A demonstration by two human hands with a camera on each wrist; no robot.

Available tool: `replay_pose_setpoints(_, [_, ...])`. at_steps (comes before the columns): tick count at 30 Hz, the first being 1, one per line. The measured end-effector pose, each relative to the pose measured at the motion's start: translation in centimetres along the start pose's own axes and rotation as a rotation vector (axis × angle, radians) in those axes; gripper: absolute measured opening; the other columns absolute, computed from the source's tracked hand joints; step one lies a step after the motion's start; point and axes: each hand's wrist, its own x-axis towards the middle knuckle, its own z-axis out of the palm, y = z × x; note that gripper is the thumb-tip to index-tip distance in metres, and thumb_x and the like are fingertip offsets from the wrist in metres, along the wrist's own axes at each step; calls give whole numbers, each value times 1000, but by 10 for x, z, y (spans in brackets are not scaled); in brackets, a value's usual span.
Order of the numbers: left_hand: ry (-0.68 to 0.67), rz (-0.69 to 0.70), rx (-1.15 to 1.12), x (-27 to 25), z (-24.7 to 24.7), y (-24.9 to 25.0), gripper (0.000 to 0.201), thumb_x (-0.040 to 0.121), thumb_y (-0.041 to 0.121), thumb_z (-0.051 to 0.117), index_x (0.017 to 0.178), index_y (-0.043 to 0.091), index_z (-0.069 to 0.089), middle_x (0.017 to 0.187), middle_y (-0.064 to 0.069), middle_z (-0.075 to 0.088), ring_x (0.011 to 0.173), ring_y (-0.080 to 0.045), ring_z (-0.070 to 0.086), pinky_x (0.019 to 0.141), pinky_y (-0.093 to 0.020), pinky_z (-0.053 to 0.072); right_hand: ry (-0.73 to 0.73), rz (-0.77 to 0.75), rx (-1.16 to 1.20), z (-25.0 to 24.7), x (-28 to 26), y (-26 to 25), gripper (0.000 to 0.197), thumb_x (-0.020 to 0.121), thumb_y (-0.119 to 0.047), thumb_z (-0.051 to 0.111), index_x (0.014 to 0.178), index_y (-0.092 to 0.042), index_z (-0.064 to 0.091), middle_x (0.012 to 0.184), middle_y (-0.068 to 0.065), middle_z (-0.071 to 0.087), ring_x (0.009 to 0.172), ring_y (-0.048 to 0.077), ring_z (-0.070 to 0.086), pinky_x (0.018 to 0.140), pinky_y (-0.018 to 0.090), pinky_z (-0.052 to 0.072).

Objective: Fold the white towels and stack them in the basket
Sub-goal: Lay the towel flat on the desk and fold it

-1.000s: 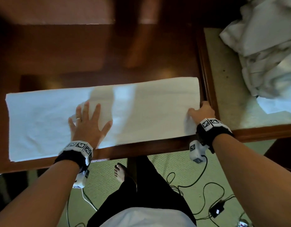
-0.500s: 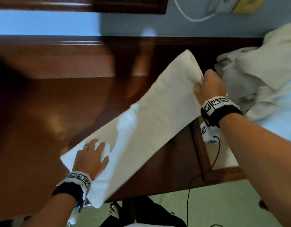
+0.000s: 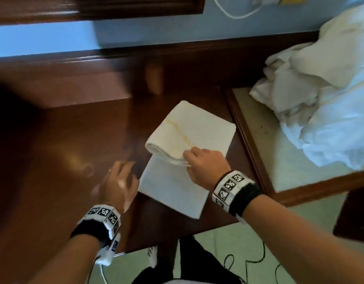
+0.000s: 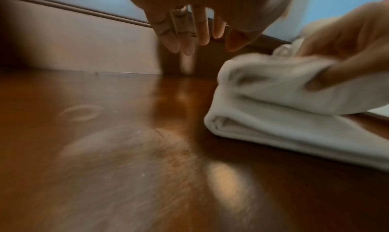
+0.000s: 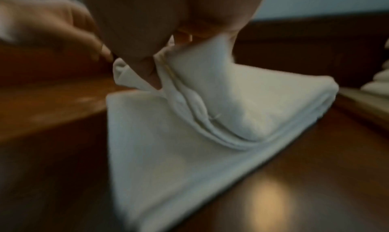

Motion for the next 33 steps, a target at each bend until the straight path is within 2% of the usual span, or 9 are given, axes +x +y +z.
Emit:
replay_pose_setpoints(3, [41, 123, 69, -1, -2, -8, 40, 83, 25, 56, 117, 8, 70, 110, -11, 63, 85, -34, 62, 72, -42, 54, -244, 51, 21, 46, -32, -36, 40, 55, -14, 82, 90, -14, 62, 78, 6, 60, 57, 30, 59, 42, 28, 35])
replay_pose_setpoints(8, [-287, 538, 262, 3, 22, 0, 54, 72, 38, 63, 120, 13, 66, 122, -12, 63, 100, -36, 63, 75, -43, 50, -405, 129, 57, 70, -76, -52, 74, 48, -7, 85, 117, -7, 59, 123, 17, 58, 103, 37, 61, 63, 42, 56])
replay_pose_setpoints(11, [-434, 624, 374, 13, 37, 12, 69, 56, 36, 83, 119, 14, 65, 124, -16, 62, 102, -37, 61, 76, -45, 51, -361, 138, 57, 67, -86, -30, 65, 54, -1, 82, 116, -6, 65, 129, 14, 62, 111, 32, 63, 61, 39, 58])
replay_pose_setpoints(14, [-415, 663, 372, 25, 42, 30, 56, 58, 27, 84, 108, 11, 66, 112, -16, 63, 91, -37, 61, 70, -45, 50, -323, 237, 60, 61, -90, -1, 50, 58, 5, 76, 106, -6, 68, 122, 16, 65, 107, 36, 66, 60, 43, 59])
replay_pose_setpoints(18, [-327, 704, 303, 22, 44, 44, 31, 70, 22, 74, 96, 9, 64, 97, -14, 59, 79, -34, 56, 62, -42, 48, -275, 410, -30, 44, -98, 16, 33, 59, -4, 77, 89, -7, 62, 92, 13, 60, 77, 35, 58, 52, 37, 47])
replay_pose_setpoints(22, [-385, 717, 221, 7, 54, 39, 36, 61, 15, 82, 91, 9, 62, 93, -13, 57, 77, -33, 55, 56, -40, 51, -331, 372, -45, 51, -124, 10, 41, 56, -5, 80, 89, -12, 59, 88, 8, 56, 76, 30, 56, 55, 37, 47])
replay_pose_setpoints(27, [-395, 698, 198, 3, 56, 45, 34, 58, 6, 84, 85, 6, 63, 86, -13, 56, 71, -32, 56, 48, -35, 48, -244, 419, -23, 52, -127, 10, 32, 61, -6, 73, 88, -11, 56, 85, 9, 55, 74, 32, 53, 55, 37, 44])
replay_pose_setpoints(30, [-453, 678, 213, -4, 58, 37, 36, 62, 19, 83, 91, 11, 62, 91, -11, 55, 78, -32, 55, 48, -34, 46, -326, 327, -55, 57, -140, 6, 26, 68, -19, 70, 91, -14, 58, 88, 7, 54, 78, 30, 52, 62, 38, 43])
replay_pose_setpoints(33, [-447, 627, 142, 3, 54, 38, 35, 83, 50, 59, 89, 16, 62, 89, -4, 53, 80, -27, 53, 55, -33, 44, -256, 359, 28, 55, -139, 8, 22, 81, -37, 54, 84, -17, 62, 85, 0, 57, 79, 25, 52, 69, 37, 40])
